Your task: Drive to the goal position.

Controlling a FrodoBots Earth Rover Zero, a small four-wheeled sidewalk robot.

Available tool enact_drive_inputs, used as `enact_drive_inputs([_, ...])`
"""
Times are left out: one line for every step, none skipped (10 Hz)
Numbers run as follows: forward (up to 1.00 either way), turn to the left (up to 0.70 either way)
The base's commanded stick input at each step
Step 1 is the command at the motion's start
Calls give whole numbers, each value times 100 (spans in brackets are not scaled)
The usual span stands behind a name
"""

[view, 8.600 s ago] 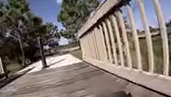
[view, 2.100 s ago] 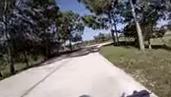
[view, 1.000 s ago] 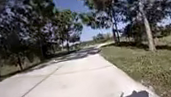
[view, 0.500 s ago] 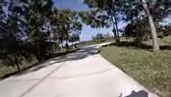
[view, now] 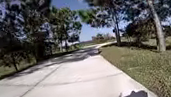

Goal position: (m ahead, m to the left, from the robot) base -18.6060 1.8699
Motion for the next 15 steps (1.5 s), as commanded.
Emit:
enact_drive_inputs([0,0])
enact_drive_inputs([0,0])
enact_drive_inputs([0,0])
enact_drive_inputs([0,9])
enact_drive_inputs([0,36])
enact_drive_inputs([0,60])
enact_drive_inputs([0,70])
enact_drive_inputs([0,70])
enact_drive_inputs([0,70])
enact_drive_inputs([0,70])
enact_drive_inputs([0,70])
enact_drive_inputs([0,70])
enact_drive_inputs([0,70])
enact_drive_inputs([0,70])
enact_drive_inputs([0,70])
